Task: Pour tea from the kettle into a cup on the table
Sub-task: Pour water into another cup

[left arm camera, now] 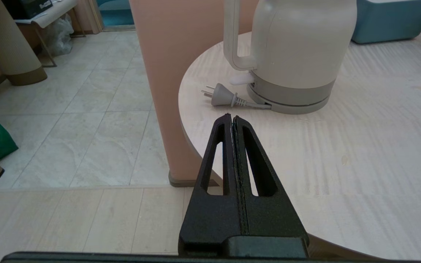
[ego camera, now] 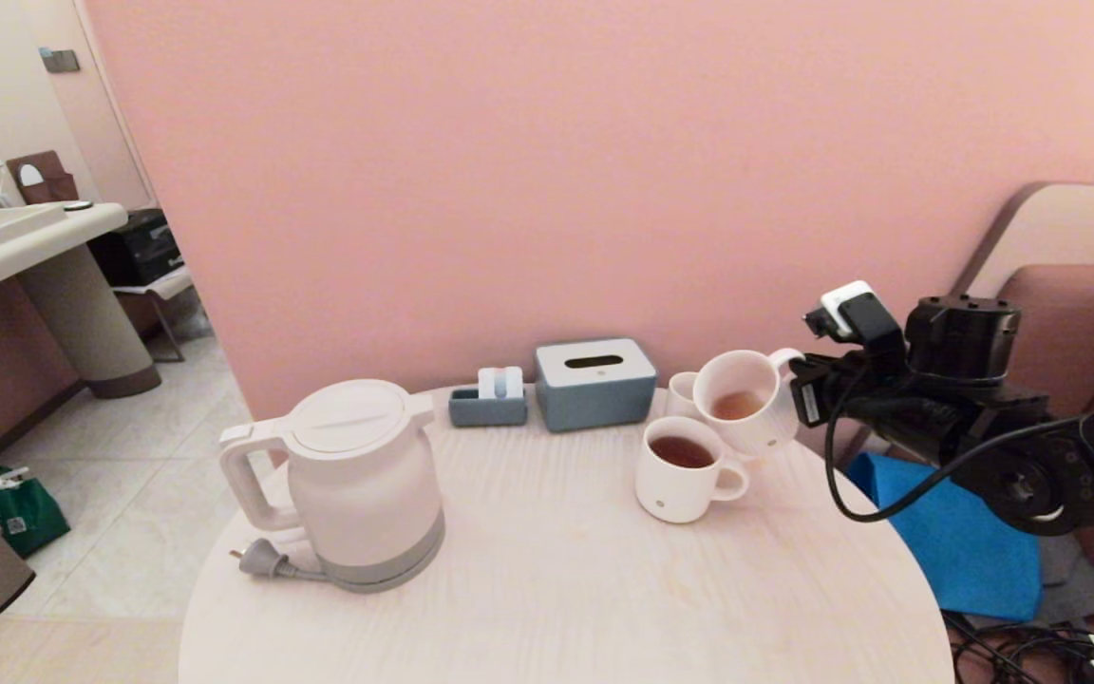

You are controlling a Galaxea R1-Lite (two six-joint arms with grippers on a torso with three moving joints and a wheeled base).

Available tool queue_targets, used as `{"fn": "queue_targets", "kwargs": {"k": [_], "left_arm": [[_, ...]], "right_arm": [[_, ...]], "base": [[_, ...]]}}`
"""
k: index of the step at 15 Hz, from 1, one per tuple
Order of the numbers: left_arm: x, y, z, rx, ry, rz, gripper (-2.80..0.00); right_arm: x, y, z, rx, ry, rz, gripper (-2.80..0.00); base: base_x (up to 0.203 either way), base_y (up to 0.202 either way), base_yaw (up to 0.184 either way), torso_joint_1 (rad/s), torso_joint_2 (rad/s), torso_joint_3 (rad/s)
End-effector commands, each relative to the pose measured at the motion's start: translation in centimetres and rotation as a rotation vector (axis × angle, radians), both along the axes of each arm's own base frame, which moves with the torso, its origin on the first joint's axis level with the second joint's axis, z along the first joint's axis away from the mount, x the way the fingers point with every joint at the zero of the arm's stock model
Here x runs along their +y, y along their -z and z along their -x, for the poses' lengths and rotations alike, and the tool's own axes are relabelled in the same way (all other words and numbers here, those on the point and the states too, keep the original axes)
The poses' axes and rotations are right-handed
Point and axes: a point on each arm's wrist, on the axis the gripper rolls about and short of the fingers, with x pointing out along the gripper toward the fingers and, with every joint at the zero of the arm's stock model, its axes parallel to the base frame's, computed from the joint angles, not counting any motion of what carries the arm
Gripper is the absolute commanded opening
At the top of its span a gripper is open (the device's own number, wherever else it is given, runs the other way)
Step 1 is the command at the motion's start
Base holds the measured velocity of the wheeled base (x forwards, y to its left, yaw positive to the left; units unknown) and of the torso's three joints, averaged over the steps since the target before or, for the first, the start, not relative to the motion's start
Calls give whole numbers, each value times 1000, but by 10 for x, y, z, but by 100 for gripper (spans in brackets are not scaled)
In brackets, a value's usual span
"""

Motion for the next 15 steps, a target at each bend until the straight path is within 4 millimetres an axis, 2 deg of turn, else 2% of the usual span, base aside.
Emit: {"fn": "queue_targets", "kwargs": {"k": [1, 15], "left_arm": [[0, 0, 0, 1, 0, 0, -280], [0, 0, 0, 1, 0, 0, -280]], "right_arm": [[3, 0, 0, -6, -7, 3, -280], [4, -3, -3, -18, 14, 41, -280]], "base": [[0, 0, 0, 0, 0, 0], [0, 0, 0, 0, 0, 0]]}}
